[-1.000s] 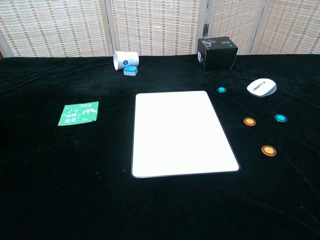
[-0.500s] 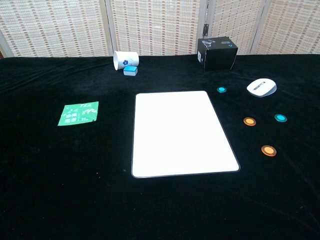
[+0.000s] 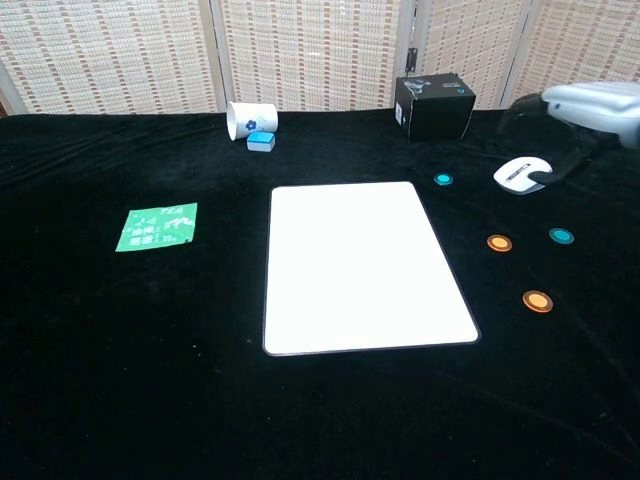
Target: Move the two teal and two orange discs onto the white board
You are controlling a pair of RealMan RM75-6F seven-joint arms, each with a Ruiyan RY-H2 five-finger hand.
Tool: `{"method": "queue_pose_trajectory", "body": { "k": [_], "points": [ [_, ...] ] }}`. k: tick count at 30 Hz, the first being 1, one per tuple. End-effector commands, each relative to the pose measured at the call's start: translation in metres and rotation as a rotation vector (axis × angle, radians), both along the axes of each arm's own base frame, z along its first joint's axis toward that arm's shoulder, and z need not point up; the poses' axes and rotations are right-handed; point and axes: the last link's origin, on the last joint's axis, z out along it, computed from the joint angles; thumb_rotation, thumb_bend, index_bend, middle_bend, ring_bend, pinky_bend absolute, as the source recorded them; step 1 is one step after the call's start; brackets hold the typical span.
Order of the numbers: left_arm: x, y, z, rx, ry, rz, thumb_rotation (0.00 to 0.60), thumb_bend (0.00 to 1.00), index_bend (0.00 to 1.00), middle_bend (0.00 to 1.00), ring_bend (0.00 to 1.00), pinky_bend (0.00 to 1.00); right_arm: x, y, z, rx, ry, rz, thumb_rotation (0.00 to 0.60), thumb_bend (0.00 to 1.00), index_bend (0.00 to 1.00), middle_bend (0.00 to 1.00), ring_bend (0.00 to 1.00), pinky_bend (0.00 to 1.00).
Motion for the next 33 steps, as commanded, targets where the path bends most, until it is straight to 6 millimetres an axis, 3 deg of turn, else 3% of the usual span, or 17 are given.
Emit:
{"method": "queue_pose_trajectory", "body": {
  "k": [1, 10, 15, 24, 33],
  "points": [
    [0.0, -0.001, 0.001, 0.002, 0.001, 0.004, 0.6, 0.15, 0.07, 0.02, 0.04, 0.0, 0.021, -0.032, -0.028, 0.035, 0.042, -0.014, 0.6, 0.4, 0.25, 0.13, 0.05, 0.0],
    [-0.004, -0.003, 0.005, 0.003, 0.002, 0.026, 0.6, 0.15, 0.07, 0.02, 0.04, 0.0, 0.04, -0.076, -0.063, 0.057, 0.102, -0.079, 0.6, 0.4, 0.29, 0.14, 0.05, 0.0],
    [-0.006, -0.003, 0.006, 0.003, 0.006, 0.038, 0.6, 0.15, 0.07, 0.02, 0.04, 0.0, 0.044, -0.09, -0.073, 0.071, 0.131, -0.114, 0.6, 0.4, 0.29, 0.14, 0.04, 0.0],
    [-0.007, -0.002, 0.005, -0.002, 0.011, 0.042, 0.6, 0.15, 0.07, 0.02, 0.04, 0.0, 0.043, -0.097, -0.084, 0.097, 0.179, -0.138, 0.6, 0.55, 0.27, 0.13, 0.04, 0.0],
    [-0.008, -0.002, 0.004, -0.007, 0.014, 0.047, 0.6, 0.15, 0.07, 0.02, 0.04, 0.0, 0.044, -0.101, -0.087, 0.097, 0.188, -0.155, 0.6, 0.56, 0.27, 0.14, 0.04, 0.0]
  ]
}}
